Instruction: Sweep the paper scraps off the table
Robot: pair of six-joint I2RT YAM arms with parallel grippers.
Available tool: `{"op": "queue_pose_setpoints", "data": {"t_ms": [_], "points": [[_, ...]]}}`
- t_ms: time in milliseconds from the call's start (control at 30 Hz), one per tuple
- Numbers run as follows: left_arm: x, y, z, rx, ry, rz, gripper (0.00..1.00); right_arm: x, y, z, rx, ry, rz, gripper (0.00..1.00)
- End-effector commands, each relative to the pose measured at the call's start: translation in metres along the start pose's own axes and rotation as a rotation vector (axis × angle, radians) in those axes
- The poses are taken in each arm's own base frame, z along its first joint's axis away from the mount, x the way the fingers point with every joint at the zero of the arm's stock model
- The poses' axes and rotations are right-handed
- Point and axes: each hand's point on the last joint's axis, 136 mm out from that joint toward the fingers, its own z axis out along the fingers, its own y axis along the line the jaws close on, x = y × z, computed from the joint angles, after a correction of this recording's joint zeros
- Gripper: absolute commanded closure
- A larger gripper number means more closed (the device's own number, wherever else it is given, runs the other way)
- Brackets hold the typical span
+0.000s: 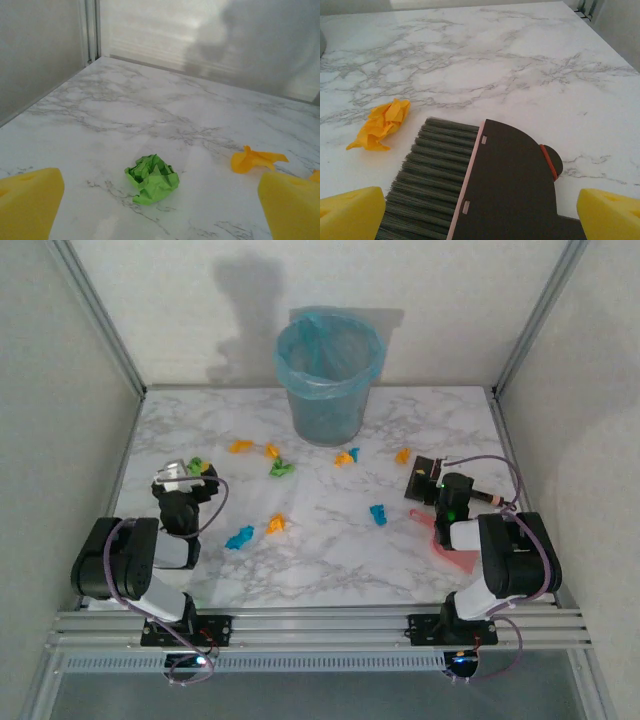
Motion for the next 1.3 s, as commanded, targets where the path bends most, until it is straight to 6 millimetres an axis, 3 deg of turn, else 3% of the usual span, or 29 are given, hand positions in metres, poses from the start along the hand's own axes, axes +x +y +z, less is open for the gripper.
{"op": "queue_pose_setpoints", "data": {"t_ms": [0,1067,1167,1267], "points": [[-0.007,-0.001,0.003,0.009,-0.018,0.000,0.01,-0.011,0.000,0.001,-0.001,-0.024,0.012,0.01],[-0.007,-0.002,0.003,0.012,-0.020,0.001,0.01,-0.010,0.000,0.001,-0.002,-0.023,0.012,0.01],[-0.016,-0.013,-0.005,0.049,-0.047,0.036,0.01,-0.010,0.014,0.003,-0.077,-0.002,-0.021,0.01],[-0.035,-0.008,-0.015,-0.005,-0.067,0.004,0.01,-0.024,0.027,-0.011,-0.128,-0.001,-0.070,0.01]]}}
